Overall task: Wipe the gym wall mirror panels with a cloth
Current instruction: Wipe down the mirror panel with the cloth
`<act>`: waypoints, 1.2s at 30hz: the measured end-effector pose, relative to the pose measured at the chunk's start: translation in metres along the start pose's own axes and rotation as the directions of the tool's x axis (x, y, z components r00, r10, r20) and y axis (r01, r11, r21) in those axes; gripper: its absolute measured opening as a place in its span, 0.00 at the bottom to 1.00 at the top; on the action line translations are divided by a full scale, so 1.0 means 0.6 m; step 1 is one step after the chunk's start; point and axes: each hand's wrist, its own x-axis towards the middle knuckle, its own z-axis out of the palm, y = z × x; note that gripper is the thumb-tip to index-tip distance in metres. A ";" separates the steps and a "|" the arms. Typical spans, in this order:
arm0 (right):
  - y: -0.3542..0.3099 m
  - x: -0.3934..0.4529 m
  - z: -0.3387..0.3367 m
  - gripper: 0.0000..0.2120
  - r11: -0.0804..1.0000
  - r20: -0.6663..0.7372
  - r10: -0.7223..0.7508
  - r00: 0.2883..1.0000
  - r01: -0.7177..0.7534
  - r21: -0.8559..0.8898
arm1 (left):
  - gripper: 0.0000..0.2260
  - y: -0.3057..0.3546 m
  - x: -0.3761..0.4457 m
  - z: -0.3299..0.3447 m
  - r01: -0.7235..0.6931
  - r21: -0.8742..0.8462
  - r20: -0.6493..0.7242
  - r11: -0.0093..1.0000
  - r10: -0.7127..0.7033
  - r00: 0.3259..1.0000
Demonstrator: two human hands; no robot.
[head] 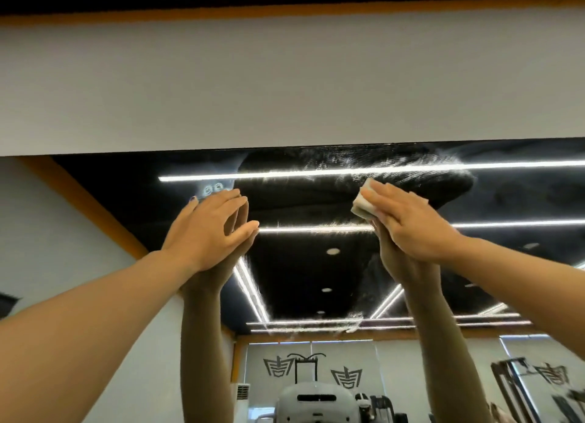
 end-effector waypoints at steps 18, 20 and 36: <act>0.083 -0.122 -0.030 0.22 0.989 0.001 -0.146 0.989 0.146 0.031 | 0.43 0.066 -0.001 0.038 0.204 0.026 -0.026 0.979 -0.204 0.979; 0.108 -0.067 -0.043 0.20 0.999 -0.066 0.027 0.997 -0.026 0.026 | 0.43 0.068 -0.005 0.045 0.203 -0.013 -0.038 0.979 -0.204 0.978; 0.076 -0.194 -0.027 0.22 0.999 0.020 -0.014 1.000 0.014 0.033 | 0.43 0.056 -0.009 0.079 0.176 -0.044 -0.190 0.983 -0.181 0.965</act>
